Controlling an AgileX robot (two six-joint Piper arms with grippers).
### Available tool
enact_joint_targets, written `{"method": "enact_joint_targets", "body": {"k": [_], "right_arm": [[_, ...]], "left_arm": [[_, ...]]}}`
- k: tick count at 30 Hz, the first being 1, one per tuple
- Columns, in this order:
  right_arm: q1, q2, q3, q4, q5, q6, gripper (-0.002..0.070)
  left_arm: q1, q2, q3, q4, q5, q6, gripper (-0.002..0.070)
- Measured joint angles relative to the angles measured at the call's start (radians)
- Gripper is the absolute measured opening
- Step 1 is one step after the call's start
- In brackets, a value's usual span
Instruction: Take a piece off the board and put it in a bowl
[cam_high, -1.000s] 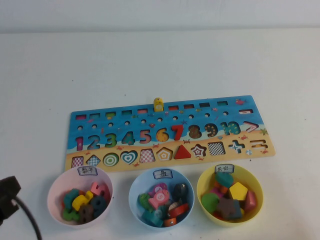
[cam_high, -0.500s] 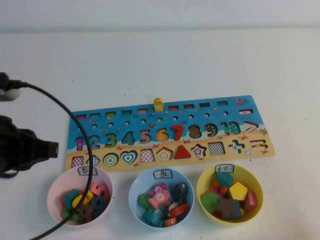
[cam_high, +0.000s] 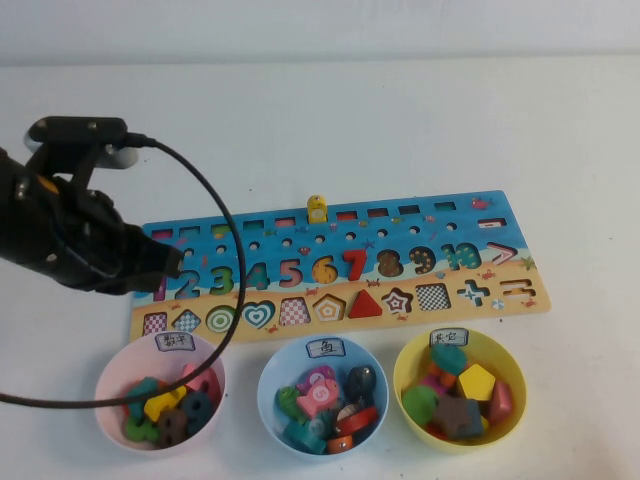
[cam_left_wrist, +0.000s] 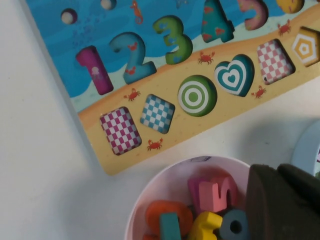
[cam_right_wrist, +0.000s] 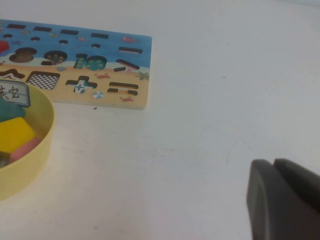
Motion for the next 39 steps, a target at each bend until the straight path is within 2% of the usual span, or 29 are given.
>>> {"method": "enact_joint_targets", "body": {"k": [10,20,26,31,34,39], "right_arm": [[0.0,0.0,0.0,0.0,0.0,0.0,-0.0017],[0.0,0.0,0.0,0.0,0.0,0.0,-0.0017],[0.0,0.0,0.0,0.0,0.0,0.0,-0.0017],[0.0,0.0,0.0,0.0,0.0,0.0,-0.0017],[0.0,0.0,0.0,0.0,0.0,0.0,-0.0017],[0.0,0.0,0.0,0.0,0.0,0.0,-0.0017]], "left_arm": [[-0.025,0.182,-0.172,-0.009,0.0,-0.07,-0.0004],[-0.165,0.473,-0.511,-0.006,0.041,-0.154,-0.0004],[-0.248,0.621,-0.696,0.083,0.092,-0.222,-0.0004],[-0.265,0.703,-0.809,0.094,0.129,-0.232,-0.0001],[-0.265,0.737,-0.836,0.104,0.133,-0.222,0.0065],[-0.265,0.778,-0.837,0.116,0.116,-0.252,0.0321]]}}
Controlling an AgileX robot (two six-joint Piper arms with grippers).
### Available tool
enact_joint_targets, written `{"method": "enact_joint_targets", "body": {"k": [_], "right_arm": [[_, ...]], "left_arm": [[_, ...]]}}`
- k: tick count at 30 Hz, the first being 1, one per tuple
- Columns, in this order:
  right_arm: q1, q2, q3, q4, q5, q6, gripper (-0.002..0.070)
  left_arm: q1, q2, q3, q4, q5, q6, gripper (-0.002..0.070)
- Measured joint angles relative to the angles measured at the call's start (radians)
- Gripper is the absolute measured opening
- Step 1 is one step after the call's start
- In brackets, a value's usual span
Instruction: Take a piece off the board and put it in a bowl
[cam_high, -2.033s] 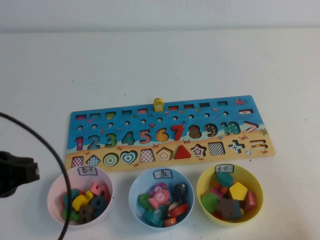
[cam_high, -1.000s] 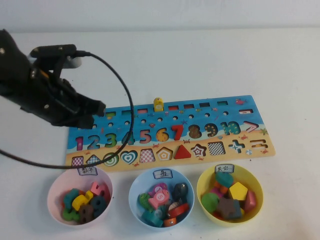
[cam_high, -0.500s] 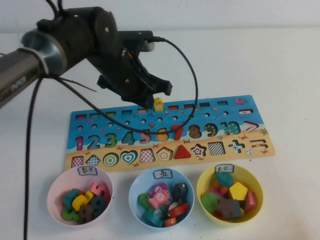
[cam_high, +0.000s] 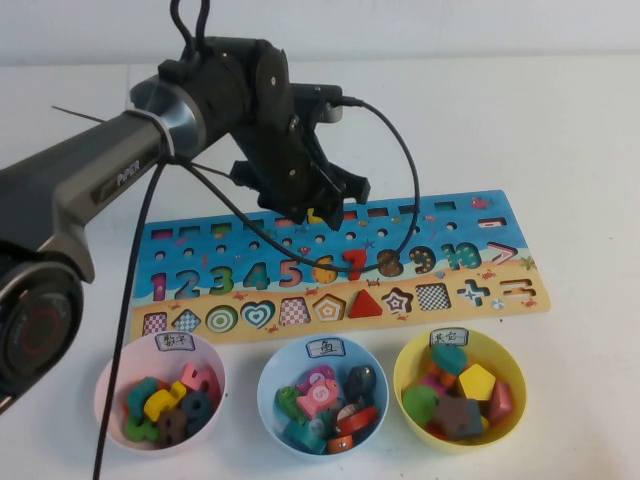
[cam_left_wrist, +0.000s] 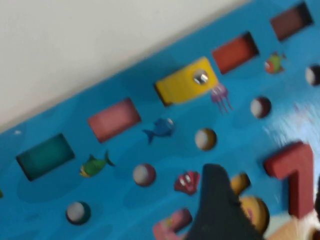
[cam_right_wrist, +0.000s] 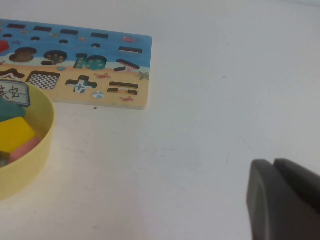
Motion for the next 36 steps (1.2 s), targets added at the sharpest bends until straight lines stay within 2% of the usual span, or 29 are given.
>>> {"method": "enact_joint_targets", "body": {"k": [2,6,13,36], "right_arm": [[0.0,0.0,0.0,0.0,0.0,0.0,-0.0017],[0.0,0.0,0.0,0.0,0.0,0.0,-0.0017],[0.0,0.0,0.0,0.0,0.0,0.0,-0.0017],[0.0,0.0,0.0,0.0,0.0,0.0,-0.0017]], "left_arm": [[0.0,0.01,0.0,0.017,-0.03,-0.052,0.0372],[0.0,0.009,-0.001,0.07,-0.08,-0.129,0.0402],[-0.002,0.028,-0.001,0.087,-0.16,-0.186,0.0409],[-0.006,0.093,-0.008,0.128,-0.207,-0.21,0.041]]}}
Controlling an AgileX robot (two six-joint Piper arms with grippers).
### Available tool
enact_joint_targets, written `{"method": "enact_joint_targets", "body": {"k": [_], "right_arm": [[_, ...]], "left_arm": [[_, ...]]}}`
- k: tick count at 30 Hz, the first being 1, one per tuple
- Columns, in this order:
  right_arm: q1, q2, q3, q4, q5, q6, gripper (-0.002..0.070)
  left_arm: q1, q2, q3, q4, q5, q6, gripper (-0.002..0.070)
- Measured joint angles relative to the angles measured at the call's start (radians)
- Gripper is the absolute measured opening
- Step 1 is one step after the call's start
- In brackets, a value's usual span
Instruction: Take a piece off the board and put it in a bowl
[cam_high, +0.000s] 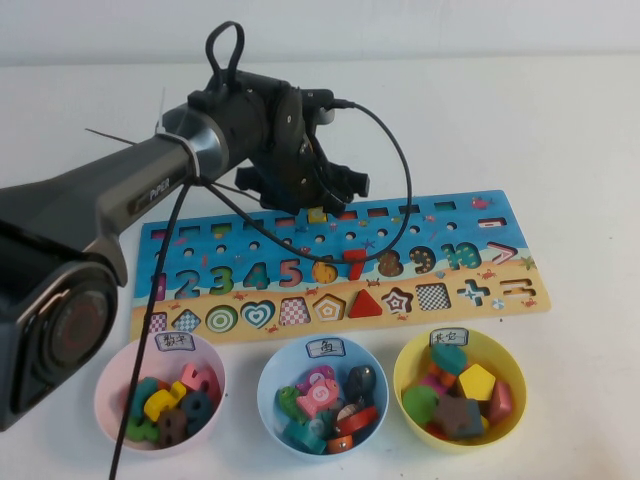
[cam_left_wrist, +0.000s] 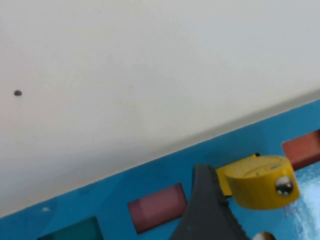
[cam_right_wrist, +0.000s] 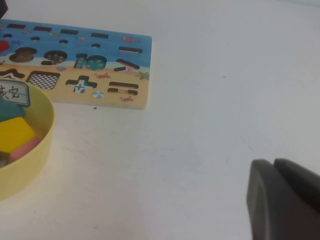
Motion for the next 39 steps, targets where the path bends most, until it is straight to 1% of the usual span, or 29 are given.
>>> {"method": "enact_joint_targets", "body": {"k": [30,33,39], "right_arm": [[0.0,0.0,0.0,0.0,0.0,0.0,-0.0017],[0.0,0.0,0.0,0.0,0.0,0.0,-0.0017],[0.0,0.0,0.0,0.0,0.0,0.0,-0.0017]], "left_arm": [[0.0,0.025,-0.002,0.014,-0.071,-0.004,0.0408],[0.0,0.025,-0.002,0.014,-0.071,-0.004,0.0378],[0.0,0.025,-0.002,0.014,-0.071,-0.004,0.026]]}}
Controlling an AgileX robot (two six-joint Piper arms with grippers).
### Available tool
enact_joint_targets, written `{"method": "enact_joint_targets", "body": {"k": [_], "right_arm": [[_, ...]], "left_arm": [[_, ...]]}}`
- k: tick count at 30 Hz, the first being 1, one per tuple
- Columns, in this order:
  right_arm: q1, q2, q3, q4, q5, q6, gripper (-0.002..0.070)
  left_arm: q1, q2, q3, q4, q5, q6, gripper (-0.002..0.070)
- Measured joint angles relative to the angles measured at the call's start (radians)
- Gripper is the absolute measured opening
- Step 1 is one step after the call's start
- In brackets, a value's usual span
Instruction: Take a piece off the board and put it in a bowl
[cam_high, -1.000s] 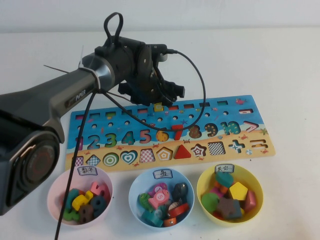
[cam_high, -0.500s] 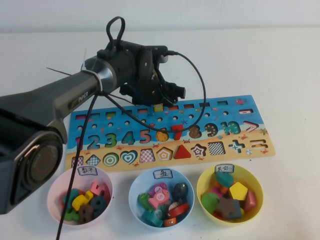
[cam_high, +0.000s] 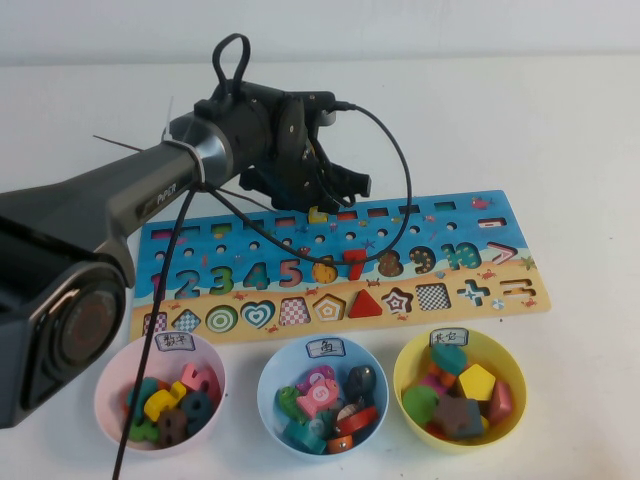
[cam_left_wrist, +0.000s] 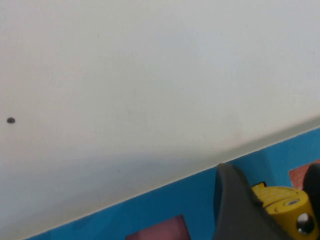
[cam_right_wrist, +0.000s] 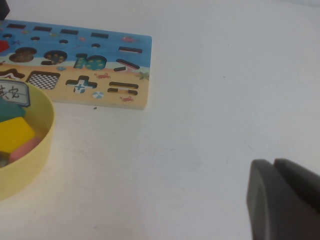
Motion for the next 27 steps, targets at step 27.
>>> {"method": "enact_joint_targets", "body": {"k": [27], "right_arm": [[0.0,0.0,0.0,0.0,0.0,0.0,-0.0017]], "left_arm": [[0.0,0.0,0.0,-0.019,0.003,0.0,0.0212]]}}
